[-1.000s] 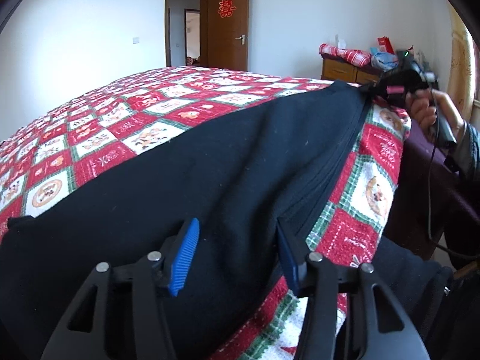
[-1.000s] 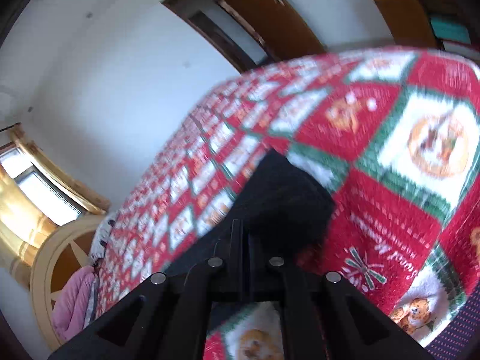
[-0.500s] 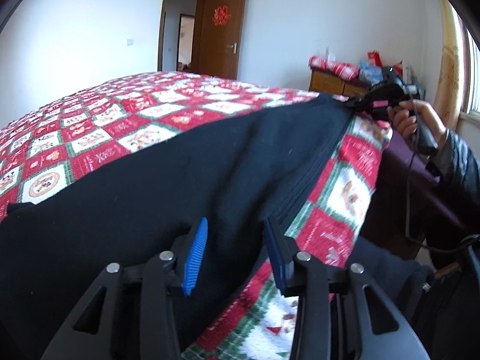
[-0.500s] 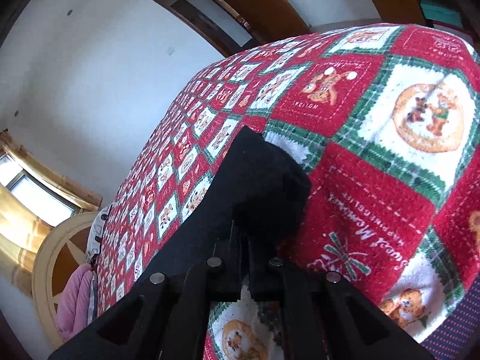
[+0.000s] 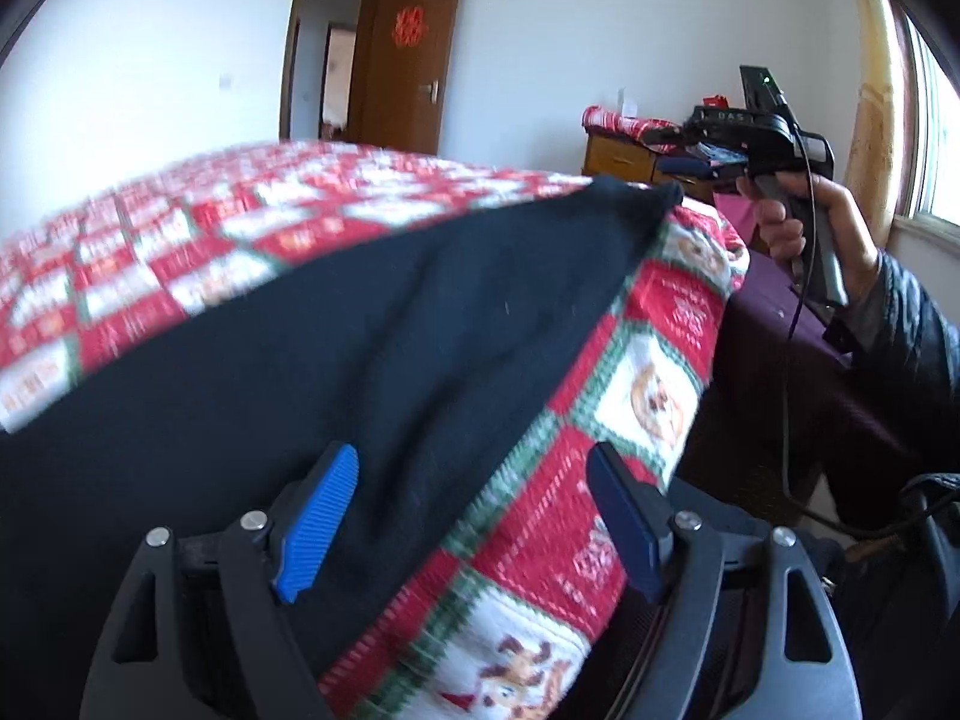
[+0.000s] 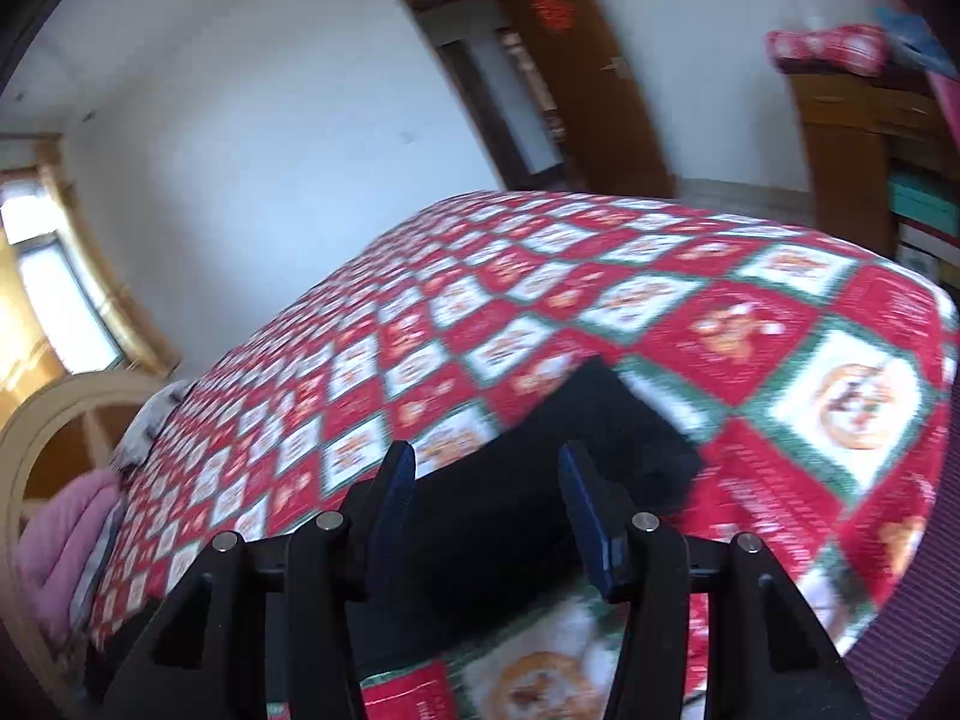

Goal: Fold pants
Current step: 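Lower the folded end onto the pants and open the right gripper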

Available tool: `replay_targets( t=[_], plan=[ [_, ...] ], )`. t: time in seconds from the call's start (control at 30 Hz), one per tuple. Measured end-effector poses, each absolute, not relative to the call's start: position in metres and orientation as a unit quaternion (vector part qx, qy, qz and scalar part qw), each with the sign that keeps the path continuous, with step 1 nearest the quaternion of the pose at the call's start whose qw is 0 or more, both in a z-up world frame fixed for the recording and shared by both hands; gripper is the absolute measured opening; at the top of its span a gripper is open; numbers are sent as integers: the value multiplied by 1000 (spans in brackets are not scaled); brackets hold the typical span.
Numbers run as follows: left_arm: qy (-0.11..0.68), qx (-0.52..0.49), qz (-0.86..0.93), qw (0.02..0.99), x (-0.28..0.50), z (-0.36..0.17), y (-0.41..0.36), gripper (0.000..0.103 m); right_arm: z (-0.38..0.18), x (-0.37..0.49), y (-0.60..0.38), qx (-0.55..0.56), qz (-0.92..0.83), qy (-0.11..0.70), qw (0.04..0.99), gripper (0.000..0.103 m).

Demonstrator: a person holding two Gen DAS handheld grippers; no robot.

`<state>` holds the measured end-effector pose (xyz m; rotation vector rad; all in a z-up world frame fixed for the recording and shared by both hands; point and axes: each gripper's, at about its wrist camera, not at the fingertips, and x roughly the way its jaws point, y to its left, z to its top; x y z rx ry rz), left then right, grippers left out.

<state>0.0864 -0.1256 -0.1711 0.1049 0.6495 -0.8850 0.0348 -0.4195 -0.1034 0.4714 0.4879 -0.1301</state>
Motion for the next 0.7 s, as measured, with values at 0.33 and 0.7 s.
replay_targets(
  t=[0.33,0.7],
  plan=[
    [295,-10,-399,868,79,-161,-99,82,-143,64,-392,166,-33,432,886,50],
    [241,-59,-265,932,82,-139,-28,98,-142,69,-300,97,70,396,910,51]
  ],
)
